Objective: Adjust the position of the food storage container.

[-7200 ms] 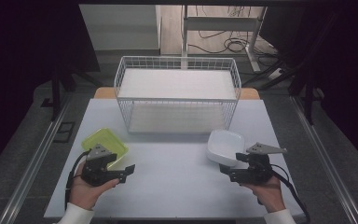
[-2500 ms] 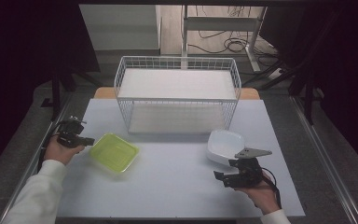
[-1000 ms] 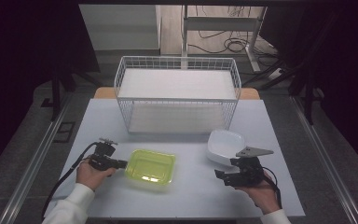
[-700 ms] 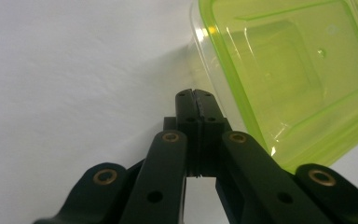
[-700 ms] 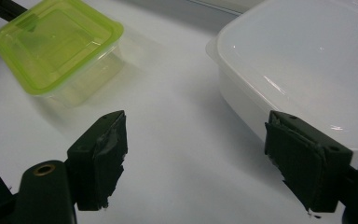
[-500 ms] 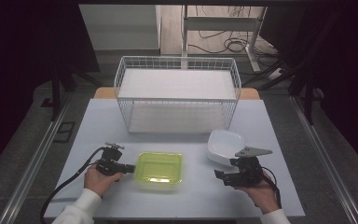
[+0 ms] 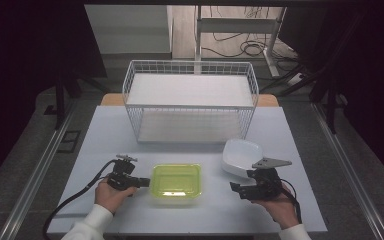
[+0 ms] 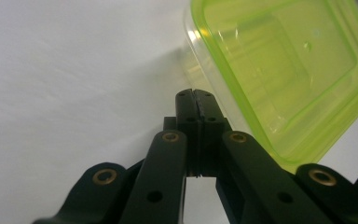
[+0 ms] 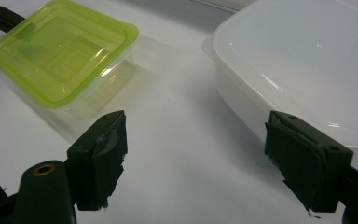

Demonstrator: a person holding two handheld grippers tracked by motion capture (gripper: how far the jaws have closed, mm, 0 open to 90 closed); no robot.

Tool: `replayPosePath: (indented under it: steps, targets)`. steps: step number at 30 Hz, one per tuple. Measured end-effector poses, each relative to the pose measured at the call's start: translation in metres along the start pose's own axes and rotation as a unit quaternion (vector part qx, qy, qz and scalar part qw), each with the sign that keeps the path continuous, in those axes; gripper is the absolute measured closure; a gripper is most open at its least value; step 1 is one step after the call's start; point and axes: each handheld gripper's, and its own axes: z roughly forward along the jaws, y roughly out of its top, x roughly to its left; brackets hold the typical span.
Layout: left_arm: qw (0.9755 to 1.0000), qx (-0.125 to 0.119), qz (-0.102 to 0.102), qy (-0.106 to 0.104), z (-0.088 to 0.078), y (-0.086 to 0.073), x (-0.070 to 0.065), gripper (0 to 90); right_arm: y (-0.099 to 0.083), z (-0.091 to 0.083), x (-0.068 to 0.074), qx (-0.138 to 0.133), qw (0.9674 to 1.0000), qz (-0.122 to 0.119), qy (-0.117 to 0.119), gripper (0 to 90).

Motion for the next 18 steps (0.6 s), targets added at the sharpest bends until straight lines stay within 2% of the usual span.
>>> replayPosePath:
  steps: [3,5,6,7,8,9,12,13,14,15,17,18]
  targets:
    - [0.9992,-0.036,0.002,0.016,-0.017,0.000,0.002,89.3,0.001,-0.002,0.001,-0.008,1.0000,0.000,-0.001,21.1]
    - [0.9973,-0.069,0.003,0.027,-0.029,0.000,0.001,84.5,0.002,-0.002,0.002,-0.012,0.9999,0.000,-0.001,21.0]
    - [0.9943,-0.099,0.011,0.039,-0.040,-0.002,0.001,79.9,0.002,-0.003,0.004,-0.015,0.9999,-0.003,0.003,20.9]
    - [0.9943,-0.099,0.011,0.039,-0.040,-0.002,0.001,77.7,0.002,-0.003,0.004,-0.015,0.9999,-0.003,0.003,20.9]
    - [0.9927,-0.112,0.013,0.044,-0.045,-0.002,-0.001,77.7,0.003,-0.003,0.004,-0.016,0.9999,-0.003,0.004,20.7]
    - [0.9908,-0.126,0.019,0.046,-0.052,-0.003,-0.003,73.9,0.003,-0.003,0.005,-0.017,0.9998,-0.004,0.007,20.6]
    - [0.9859,-0.156,0.034,0.050,-0.069,-0.004,-0.014,58.3,0.003,-0.003,0.007,-0.021,0.9997,-0.003,0.014,20.1]
    - [0.9845,-0.163,0.041,0.050,-0.074,-0.005,-0.019,51.3,0.004,-0.003,0.008,-0.025,0.9994,0.000,0.022,19.6]
    - [0.9830,-0.167,0.055,0.055,-0.080,-0.005,-0.026,51.3,0.004,-0.003,0.008,-0.025,0.9994,0.000,0.022,19.6]
    - [0.9822,-0.165,0.065,0.062,-0.085,-0.005,-0.033,47.4,0.004,-0.003,0.009,-0.027,0.9993,0.001,0.026,19.1]
    - [0.9804,-0.170,0.071,0.070,-0.094,-0.007,-0.042,40.2,0.006,-0.003,0.011,-0.031,0.9990,0.003,0.033,18.6]
    - [0.9807,-0.169,0.070,0.068,-0.098,-0.008,-0.045,38.3,0.007,-0.003,0.011,-0.032,0.9988,0.003,0.036,18.4]
